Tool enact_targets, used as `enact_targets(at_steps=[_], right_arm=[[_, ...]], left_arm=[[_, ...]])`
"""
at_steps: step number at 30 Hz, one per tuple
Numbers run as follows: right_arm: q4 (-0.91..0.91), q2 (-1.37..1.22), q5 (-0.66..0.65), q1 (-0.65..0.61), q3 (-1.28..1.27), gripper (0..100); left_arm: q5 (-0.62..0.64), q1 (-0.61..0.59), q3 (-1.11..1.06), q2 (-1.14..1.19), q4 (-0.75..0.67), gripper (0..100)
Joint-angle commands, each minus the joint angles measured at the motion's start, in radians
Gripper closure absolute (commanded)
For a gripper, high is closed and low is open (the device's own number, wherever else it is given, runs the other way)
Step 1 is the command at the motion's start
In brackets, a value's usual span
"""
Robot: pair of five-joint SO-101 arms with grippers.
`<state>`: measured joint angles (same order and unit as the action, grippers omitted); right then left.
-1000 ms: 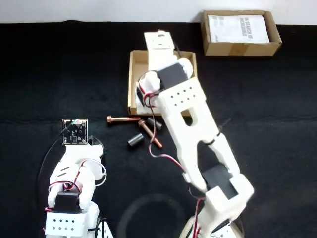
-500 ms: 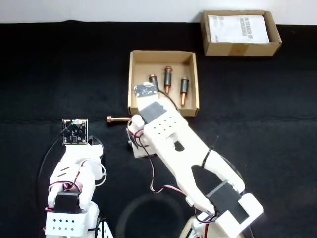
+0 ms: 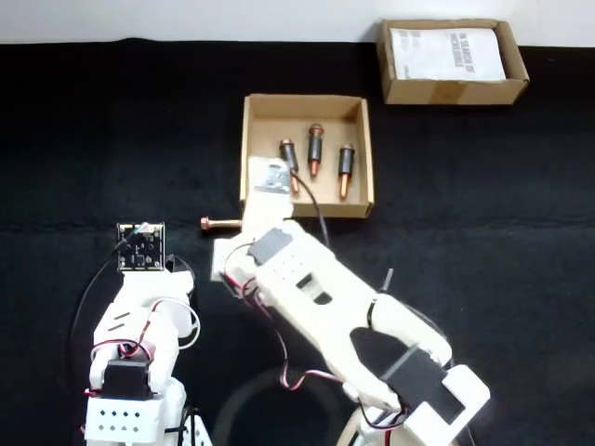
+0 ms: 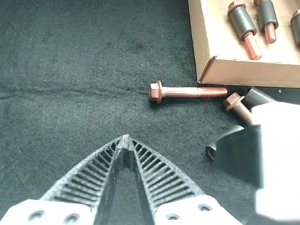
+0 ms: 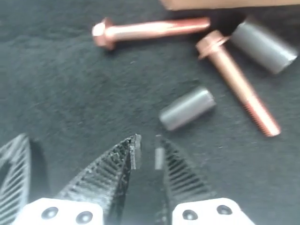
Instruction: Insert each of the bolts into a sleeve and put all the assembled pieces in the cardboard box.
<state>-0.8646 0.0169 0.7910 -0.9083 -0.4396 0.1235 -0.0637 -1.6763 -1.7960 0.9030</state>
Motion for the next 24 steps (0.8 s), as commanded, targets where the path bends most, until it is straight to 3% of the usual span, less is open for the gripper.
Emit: enact_targets(at_steps=[1,4,17,24], right_arm=[[0.013,0.05,0.02,-0.015,-0.001,79.3],[0.024,0.05,0.043,-0.008,-0.002,75.2],[0.14,0.039,0.037,0.108,-0.008,75.2],[0.151,-0.042,0.044,0.11,-0.001,75.2]], left_arm=[[0.005,-0.008,-0.019,-0.01,-0.003,99],[0.005,-0.008,-0.019,-0.01,-0.003,99],[0.005,-0.008,-0.019,-0.01,0.002,99],[0.005,-0.007,-0.019,-0.01,0.002,99]])
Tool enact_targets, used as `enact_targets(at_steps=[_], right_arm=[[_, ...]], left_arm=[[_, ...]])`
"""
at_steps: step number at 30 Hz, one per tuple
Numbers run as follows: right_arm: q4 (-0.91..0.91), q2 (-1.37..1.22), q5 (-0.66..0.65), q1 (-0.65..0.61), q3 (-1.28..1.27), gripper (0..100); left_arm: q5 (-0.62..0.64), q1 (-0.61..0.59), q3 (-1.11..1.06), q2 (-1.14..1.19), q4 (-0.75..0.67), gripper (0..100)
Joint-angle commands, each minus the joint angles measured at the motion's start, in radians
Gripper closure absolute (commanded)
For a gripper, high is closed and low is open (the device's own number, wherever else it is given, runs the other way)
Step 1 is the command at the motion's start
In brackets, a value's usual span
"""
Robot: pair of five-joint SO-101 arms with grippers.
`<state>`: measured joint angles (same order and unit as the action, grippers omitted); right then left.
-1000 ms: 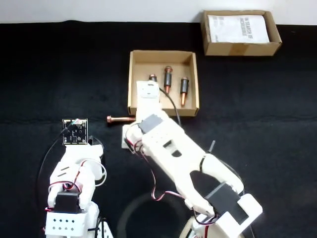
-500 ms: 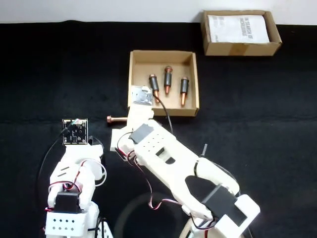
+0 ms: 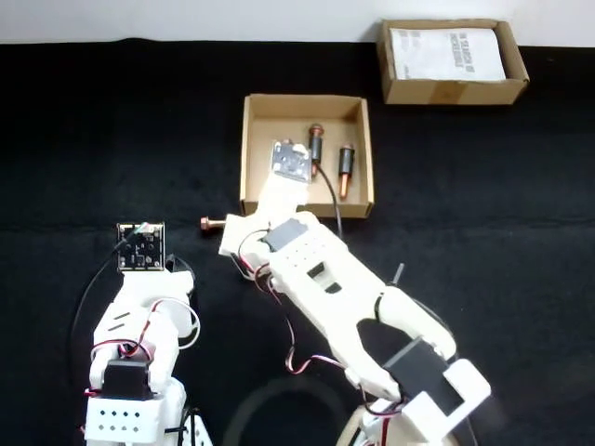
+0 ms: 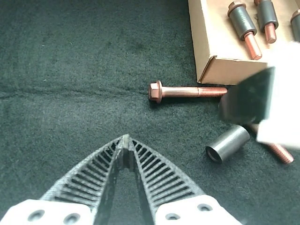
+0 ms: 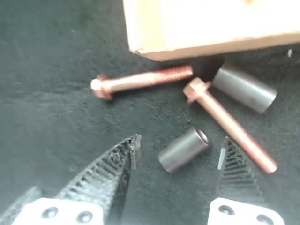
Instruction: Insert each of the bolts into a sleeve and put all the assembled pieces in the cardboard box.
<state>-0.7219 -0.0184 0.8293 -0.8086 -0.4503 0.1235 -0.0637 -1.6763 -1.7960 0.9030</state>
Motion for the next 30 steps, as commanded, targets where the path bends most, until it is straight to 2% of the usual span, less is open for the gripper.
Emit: enact_targets(at_steps=[1,15,26,28,30], right_arm=[[0.008,-0.013,0.006,0.01,0.01,75.2],[0.007,-0.03,0.008,-0.015,-0.002,75.2],[0.007,-0.145,0.023,-0.047,0.031,75.5],[0.007,-0.145,0.015,-0.053,0.053,78.9],[0.007,-0.147,0.014,-0.053,0.077,87.2]], left_arm=[[0.005,-0.007,-0.019,-0.01,0.002,99],[0.005,-0.007,-0.019,-0.01,0.002,99],[0.005,-0.007,-0.019,-0.012,0.002,99],[0.005,-0.007,-0.019,-0.012,0.002,99],[0.005,-0.007,-0.019,-0.012,0.002,99]])
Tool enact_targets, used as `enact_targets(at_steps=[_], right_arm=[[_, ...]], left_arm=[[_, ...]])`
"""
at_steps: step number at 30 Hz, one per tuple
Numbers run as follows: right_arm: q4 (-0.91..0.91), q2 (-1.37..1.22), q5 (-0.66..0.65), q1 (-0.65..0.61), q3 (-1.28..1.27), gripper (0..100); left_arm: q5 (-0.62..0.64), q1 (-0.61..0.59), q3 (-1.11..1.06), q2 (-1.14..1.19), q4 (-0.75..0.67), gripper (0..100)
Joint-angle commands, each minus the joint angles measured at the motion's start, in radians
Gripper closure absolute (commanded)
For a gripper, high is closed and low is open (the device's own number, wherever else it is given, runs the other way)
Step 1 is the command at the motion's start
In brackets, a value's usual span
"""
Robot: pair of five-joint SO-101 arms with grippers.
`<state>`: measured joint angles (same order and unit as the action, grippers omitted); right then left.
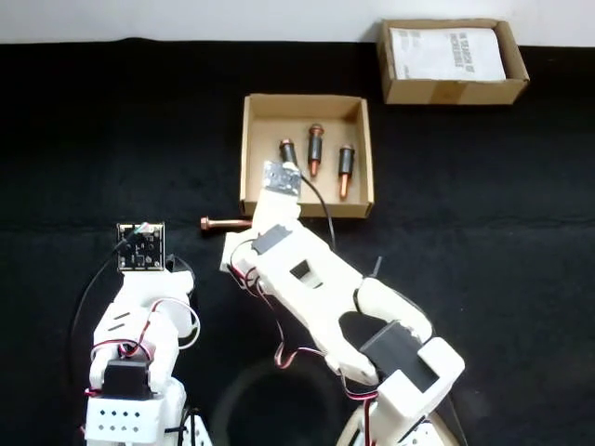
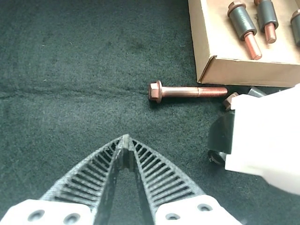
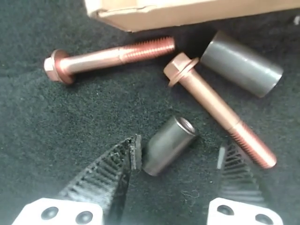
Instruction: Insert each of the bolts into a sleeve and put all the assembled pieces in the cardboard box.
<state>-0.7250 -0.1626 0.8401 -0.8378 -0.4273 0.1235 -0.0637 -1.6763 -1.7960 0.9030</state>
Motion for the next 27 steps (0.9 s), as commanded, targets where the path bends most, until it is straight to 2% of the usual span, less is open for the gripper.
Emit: enact_targets(at_steps=[1,2,3,7,13,20,27], right_arm=[[0.008,-0.002,0.002,-0.024,0.064,92.4],[0.008,-0.002,0.002,-0.024,0.07,98.3],[0.008,-0.002,0.0,-0.022,0.071,99.6],[-0.01,0.004,0.002,-0.007,0.067,99.3],[-0.222,0.03,0.003,0.036,0.185,99.1],[-0.389,0.225,-0.005,0.114,0.363,99.1],[-0.44,0.515,-0.175,0.193,0.386,99.1]], left_arm=[[0.005,-0.007,-0.019,-0.012,0.002,99],[0.005,-0.007,-0.019,-0.012,0.002,99],[0.005,-0.007,-0.019,-0.012,0.002,99],[0.005,-0.007,-0.019,-0.012,0.002,99],[0.005,-0.007,-0.019,-0.012,0.002,99],[0.005,-0.005,-0.019,-0.012,-0.005,99],[0.005,-0.001,-0.019,-0.012,0.003,99]])
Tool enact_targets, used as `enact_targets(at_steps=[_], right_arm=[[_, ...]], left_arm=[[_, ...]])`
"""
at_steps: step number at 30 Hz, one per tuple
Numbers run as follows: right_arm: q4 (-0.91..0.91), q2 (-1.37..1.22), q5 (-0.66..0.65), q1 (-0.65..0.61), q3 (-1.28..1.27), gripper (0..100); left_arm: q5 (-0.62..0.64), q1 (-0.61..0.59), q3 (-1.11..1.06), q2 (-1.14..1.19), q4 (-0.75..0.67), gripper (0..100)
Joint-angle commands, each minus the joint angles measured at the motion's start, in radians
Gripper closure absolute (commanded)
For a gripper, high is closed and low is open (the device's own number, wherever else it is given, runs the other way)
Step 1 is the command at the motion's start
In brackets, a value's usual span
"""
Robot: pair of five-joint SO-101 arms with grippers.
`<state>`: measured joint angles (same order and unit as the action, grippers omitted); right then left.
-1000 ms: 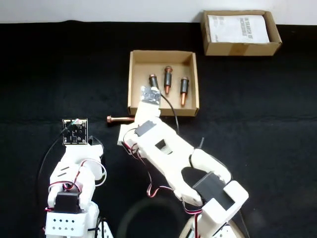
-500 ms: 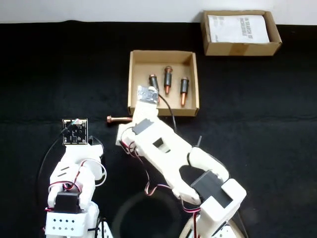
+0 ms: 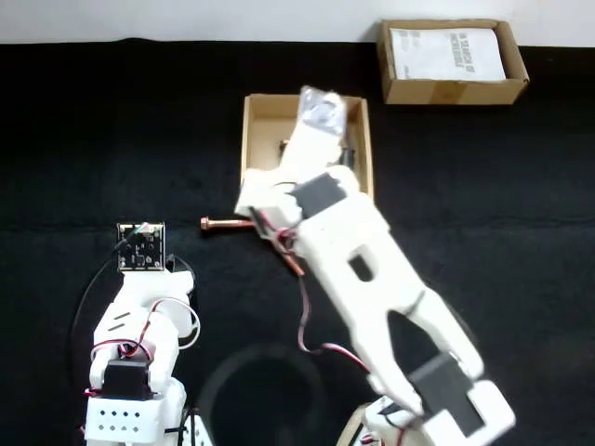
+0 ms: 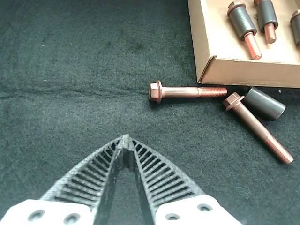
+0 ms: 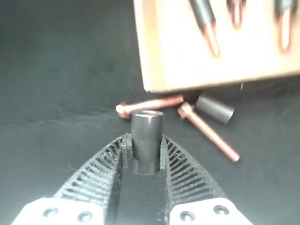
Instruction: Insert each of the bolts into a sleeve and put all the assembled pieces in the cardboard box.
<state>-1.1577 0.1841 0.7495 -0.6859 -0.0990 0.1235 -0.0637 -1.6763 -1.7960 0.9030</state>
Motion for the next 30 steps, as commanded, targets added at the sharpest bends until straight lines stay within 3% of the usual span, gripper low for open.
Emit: enact_targets(at_steps=[1,6,11,20,30], right_arm=[[-0.007,0.216,-0.121,0.051,0.054,99.1],[-0.081,0.412,-0.264,0.079,0.038,99.1],[-0.202,0.578,-0.284,0.079,-0.064,99.1],[-0.223,0.926,-0.285,0.074,-0.421,99.1],[-0.226,1.283,-0.42,0.079,-0.771,99.1]], left_arm=[[0.005,-0.001,-0.019,-0.012,0.008,99],[0.002,0.012,-0.019,-0.012,0.124,99],[0.003,0.047,-0.019,-0.012,0.21,99],[0.161,0.101,0.084,-0.01,0.261,99],[0.106,0.136,0.2,-0.007,0.267,99]])
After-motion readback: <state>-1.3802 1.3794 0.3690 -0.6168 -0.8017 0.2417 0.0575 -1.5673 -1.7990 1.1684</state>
